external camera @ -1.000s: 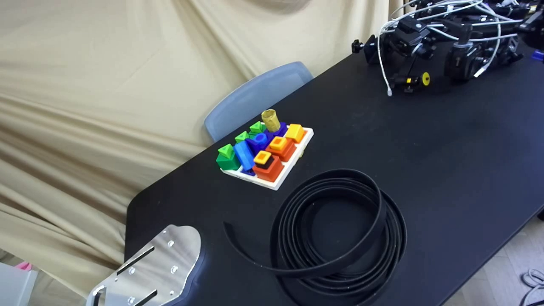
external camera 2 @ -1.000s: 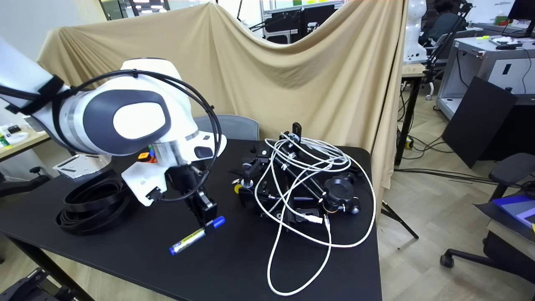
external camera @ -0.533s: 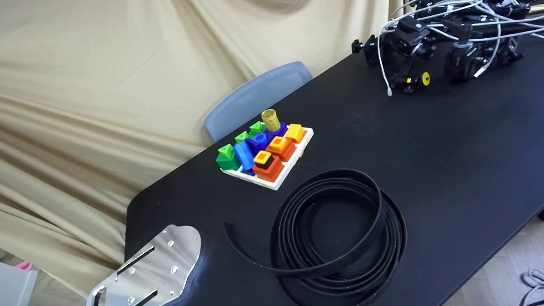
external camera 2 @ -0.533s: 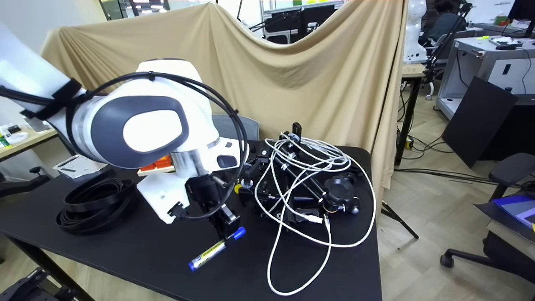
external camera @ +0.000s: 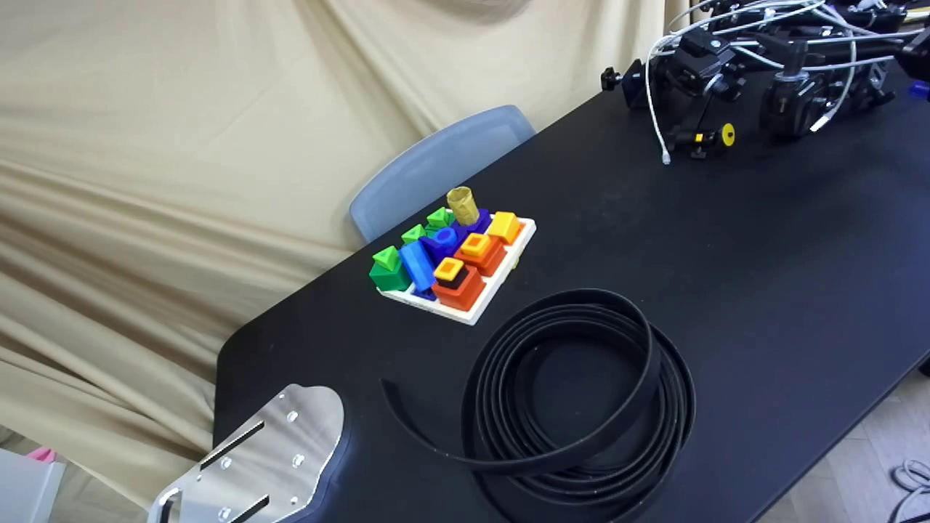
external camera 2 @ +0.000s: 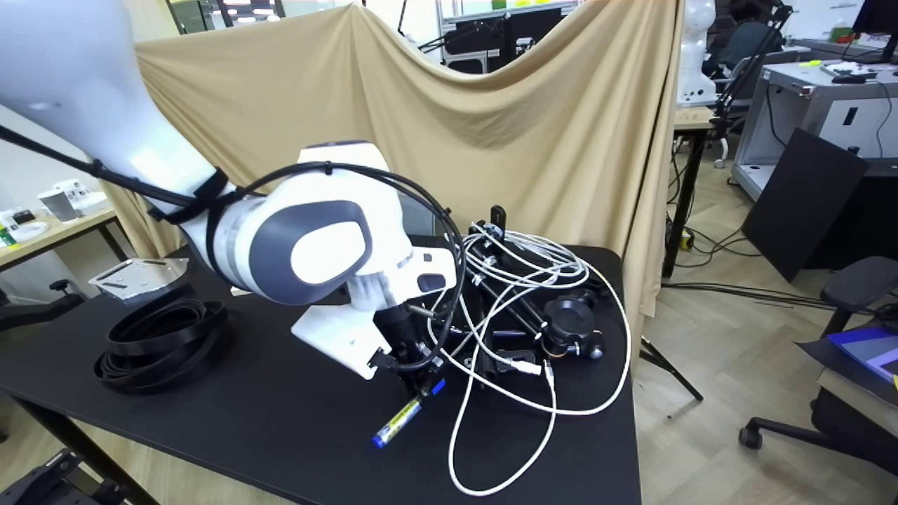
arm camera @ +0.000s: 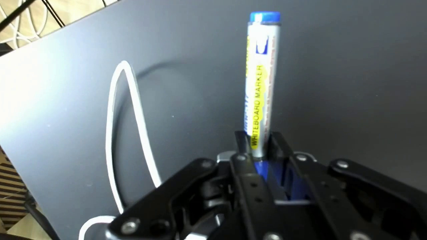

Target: Move the marker to the right

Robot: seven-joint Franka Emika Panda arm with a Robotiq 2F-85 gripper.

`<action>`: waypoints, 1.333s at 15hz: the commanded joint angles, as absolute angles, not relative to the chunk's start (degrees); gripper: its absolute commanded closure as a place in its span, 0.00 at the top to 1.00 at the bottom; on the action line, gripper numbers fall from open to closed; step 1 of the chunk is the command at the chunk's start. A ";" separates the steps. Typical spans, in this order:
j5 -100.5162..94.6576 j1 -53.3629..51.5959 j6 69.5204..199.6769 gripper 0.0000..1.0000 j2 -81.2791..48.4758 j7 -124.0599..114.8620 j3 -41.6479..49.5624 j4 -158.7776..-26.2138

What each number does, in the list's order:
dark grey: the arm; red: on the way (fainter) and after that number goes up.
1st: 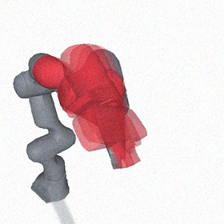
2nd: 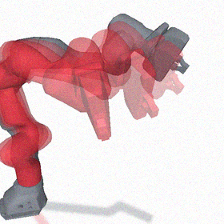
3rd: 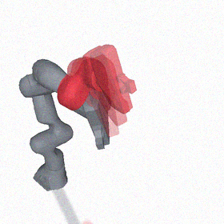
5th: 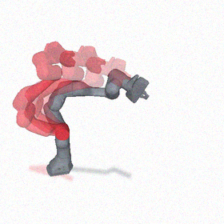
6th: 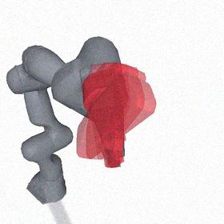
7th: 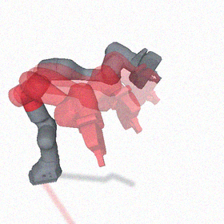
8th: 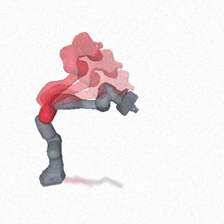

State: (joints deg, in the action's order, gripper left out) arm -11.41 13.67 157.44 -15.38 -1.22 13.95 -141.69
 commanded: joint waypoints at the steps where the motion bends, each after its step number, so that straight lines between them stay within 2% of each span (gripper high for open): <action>1: -8.95 13.18 161.73 0.05 -21.90 0.62 13.20 -137.40; 10: -8.17 12.52 164.34 0.05 -24.09 4.98 11.39 -136.95; 11: -8.02 12.64 163.45 0.46 -23.92 5.66 11.03 -136.97; 13: -7.59 13.05 162.16 0.51 -23.69 7.19 10.16 -136.92; 19: -7.81 12.48 157.65 0.93 -22.11 8.82 10.53 -136.09; 20: -8.73 11.72 156.28 0.98 -21.51 8.21 11.49 -135.85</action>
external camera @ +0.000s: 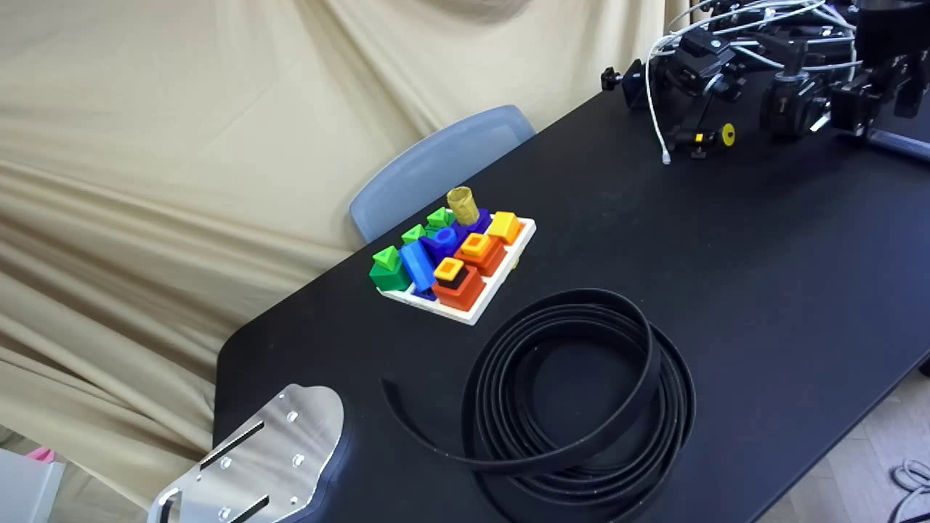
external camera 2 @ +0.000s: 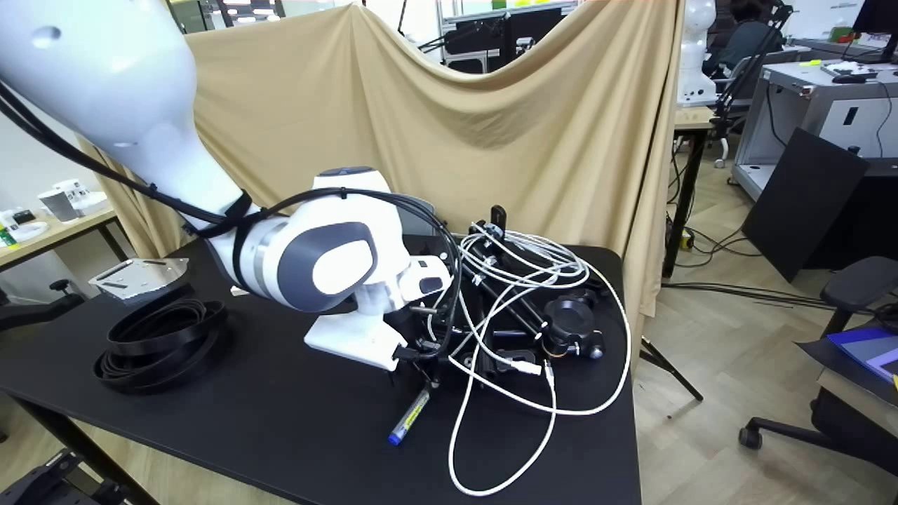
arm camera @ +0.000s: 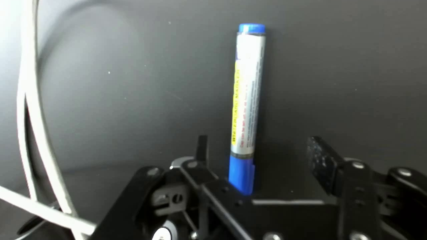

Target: Move the marker to the right

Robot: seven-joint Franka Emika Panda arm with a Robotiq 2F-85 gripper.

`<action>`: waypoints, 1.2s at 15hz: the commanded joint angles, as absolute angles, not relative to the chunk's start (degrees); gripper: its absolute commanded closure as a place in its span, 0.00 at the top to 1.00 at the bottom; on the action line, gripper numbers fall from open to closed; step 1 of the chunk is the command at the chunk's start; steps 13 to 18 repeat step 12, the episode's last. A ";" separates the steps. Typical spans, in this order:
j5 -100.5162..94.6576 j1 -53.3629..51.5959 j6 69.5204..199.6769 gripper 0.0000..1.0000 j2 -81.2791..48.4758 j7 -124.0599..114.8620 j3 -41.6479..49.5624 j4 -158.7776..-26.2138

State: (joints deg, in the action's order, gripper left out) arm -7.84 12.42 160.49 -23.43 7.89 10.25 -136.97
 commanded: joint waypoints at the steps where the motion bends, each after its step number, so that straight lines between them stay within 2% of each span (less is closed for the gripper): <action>1: -9.50 10.87 153.85 1.00 -20.39 7.03 12.44 -135.60; 5: -10.56 9.50 143.76 1.00 -14.46 5.37 12.85 -135.83; 10: -10.87 7.74 137.46 1.00 -7.79 1.94 11.34 -136.69; 18: -11.07 7.01 135.55 1.00 -5.99 0.36 10.57 -136.82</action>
